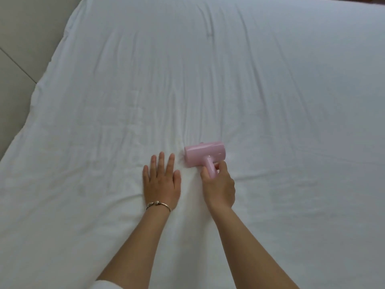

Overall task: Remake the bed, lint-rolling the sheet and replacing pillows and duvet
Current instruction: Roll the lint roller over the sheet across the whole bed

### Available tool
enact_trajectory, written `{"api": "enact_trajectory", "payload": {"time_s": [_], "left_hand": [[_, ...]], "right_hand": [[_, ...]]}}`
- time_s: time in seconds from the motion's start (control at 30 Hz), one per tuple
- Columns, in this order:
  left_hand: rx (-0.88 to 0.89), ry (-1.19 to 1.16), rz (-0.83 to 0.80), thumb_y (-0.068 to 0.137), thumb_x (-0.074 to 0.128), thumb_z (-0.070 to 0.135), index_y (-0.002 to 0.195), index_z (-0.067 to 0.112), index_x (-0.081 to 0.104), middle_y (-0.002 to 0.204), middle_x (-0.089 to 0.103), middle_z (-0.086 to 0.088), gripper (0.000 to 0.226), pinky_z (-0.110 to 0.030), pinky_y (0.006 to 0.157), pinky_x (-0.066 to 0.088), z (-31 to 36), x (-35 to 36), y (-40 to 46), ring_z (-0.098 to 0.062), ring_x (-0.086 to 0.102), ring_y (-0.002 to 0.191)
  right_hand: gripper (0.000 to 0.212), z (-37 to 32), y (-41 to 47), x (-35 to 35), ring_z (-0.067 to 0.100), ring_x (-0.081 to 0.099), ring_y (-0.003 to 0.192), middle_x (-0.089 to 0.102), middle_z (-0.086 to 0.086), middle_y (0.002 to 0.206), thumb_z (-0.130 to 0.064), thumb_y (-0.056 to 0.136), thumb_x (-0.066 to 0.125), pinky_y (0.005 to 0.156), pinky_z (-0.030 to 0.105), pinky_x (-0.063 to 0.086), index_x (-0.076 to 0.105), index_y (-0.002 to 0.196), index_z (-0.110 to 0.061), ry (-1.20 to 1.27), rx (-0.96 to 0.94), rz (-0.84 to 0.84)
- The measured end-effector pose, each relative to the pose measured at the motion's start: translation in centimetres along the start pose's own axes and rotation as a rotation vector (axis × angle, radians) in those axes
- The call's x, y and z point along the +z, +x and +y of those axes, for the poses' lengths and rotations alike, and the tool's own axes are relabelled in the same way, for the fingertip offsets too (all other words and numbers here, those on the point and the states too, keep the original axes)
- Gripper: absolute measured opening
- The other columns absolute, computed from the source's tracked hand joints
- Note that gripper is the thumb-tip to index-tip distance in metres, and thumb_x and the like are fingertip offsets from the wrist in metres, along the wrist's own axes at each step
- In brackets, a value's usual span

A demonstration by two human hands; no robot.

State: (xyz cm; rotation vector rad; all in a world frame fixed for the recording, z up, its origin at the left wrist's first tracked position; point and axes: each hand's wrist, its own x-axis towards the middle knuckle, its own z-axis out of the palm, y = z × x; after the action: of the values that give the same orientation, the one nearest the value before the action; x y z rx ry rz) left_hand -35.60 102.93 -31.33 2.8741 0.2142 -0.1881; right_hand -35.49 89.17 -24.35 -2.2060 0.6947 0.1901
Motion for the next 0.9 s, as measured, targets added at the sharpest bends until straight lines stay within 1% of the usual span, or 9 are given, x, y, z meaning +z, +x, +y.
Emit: {"api": "enact_trajectory", "payload": {"time_s": [0.07,0.13,0.23,0.3,0.33,0.47,0.53,0.7,0.9], "left_hand": [[-0.019,0.001,0.0,0.094,0.02,0.044,0.147,0.028,0.037,0.155,0.032,-0.004,0.058,-0.044,0.113,0.008,0.6,0.6,-3.1,-0.027,0.027,0.144],[-0.017,-0.004,-0.004,0.094,0.019,0.044,0.148,0.029,0.035,0.156,0.03,-0.004,0.059,-0.044,0.113,0.007,1.2,1.2,-6.1,-0.027,0.025,0.145],[-0.014,-0.004,-0.055,0.09,0.007,0.048,0.151,0.032,0.023,0.16,0.016,0.001,0.065,-0.042,0.115,0.002,1.6,1.8,-10.3,-0.023,0.012,0.148],[0.001,0.01,-0.069,0.088,0.001,0.049,0.152,0.033,0.016,0.161,0.009,0.002,0.068,-0.042,0.117,0.0,1.5,2.2,-12.8,-0.021,0.005,0.149],[0.008,0.016,-0.074,0.088,0.002,0.048,0.153,0.032,0.016,0.161,0.01,0.002,0.068,-0.041,0.117,0.001,1.5,2.3,-14.0,-0.022,0.006,0.149],[0.025,0.019,-0.042,0.093,0.021,0.041,0.148,0.024,0.036,0.155,0.032,-0.004,0.06,-0.043,0.113,0.01,1.5,3.2,-19.5,-0.027,0.029,0.143],[0.019,0.009,-0.016,0.093,0.025,0.039,0.147,0.022,0.039,0.153,0.036,-0.006,0.058,-0.044,0.112,0.014,1.5,3.8,-22.7,-0.028,0.033,0.141],[0.009,-0.011,0.023,0.094,0.028,0.038,0.147,0.019,0.039,0.153,0.036,-0.007,0.057,-0.045,0.112,0.017,1.9,5.3,-30.7,-0.029,0.035,0.14],[-0.011,-0.006,0.036,0.095,0.028,0.039,0.148,0.019,0.037,0.154,0.034,-0.007,0.057,-0.045,0.114,0.015,2.5,6.9,-38.4,-0.027,0.031,0.142]], "right_hand": [[0.018,1.9,-2.8,-1.2,0.023,0.06,0.076,0.056,-0.007,0.078,-0.037,0.089,0.051,0.063,0.032,0.045,0.051,0.104,-0.027,-0.004,0.023,-0.021],[0.017,4.0,-5.6,-2.3,0.021,0.06,0.076,0.056,-0.007,0.079,-0.037,0.089,0.051,0.064,0.033,0.047,0.051,0.103,-0.028,-0.007,0.053,-0.04],[0.012,7.4,-9.5,-3.8,0.021,0.06,0.076,0.058,-0.006,0.079,-0.039,0.088,0.052,0.069,0.037,0.052,0.05,0.095,-0.029,0.001,0.1,-0.057],[0.012,9.5,-12.0,-4.7,0.02,0.061,0.074,0.059,-0.005,0.079,-0.04,0.088,0.052,0.068,0.038,0.052,0.049,0.092,-0.029,0.009,0.116,-0.063],[0.013,10.5,-13.1,-5.1,0.02,0.06,0.074,0.059,-0.005,0.078,-0.04,0.089,0.052,0.067,0.037,0.051,0.049,0.092,-0.028,0.012,0.119,-0.065],[0.016,14.5,-17.8,-6.5,0.02,0.061,0.073,0.059,-0.005,0.08,-0.042,0.09,0.054,0.068,0.037,0.052,0.047,0.092,-0.028,0.003,0.129,-0.076],[0.016,16.6,-20.1,-7.4,0.021,0.061,0.073,0.059,-0.005,0.08,-0.042,0.09,0.054,0.067,0.038,0.052,0.046,0.091,-0.028,-0.005,0.133,-0.08],[0.017,22.0,-25.8,-9.4,0.024,0.061,0.072,0.059,-0.003,0.078,-0.044,0.089,0.054,0.063,0.036,0.05,0.044,0.09,-0.03,-0.026,0.15,-0.092],[0.019,28.1,-32.2,-12.2,0.018,0.06,0.071,0.059,-0.003,0.081,-0.044,0.093,0.055,0.056,0.03,0.045,0.046,0.097,-0.028,-0.022,0.13,-0.141]]}}
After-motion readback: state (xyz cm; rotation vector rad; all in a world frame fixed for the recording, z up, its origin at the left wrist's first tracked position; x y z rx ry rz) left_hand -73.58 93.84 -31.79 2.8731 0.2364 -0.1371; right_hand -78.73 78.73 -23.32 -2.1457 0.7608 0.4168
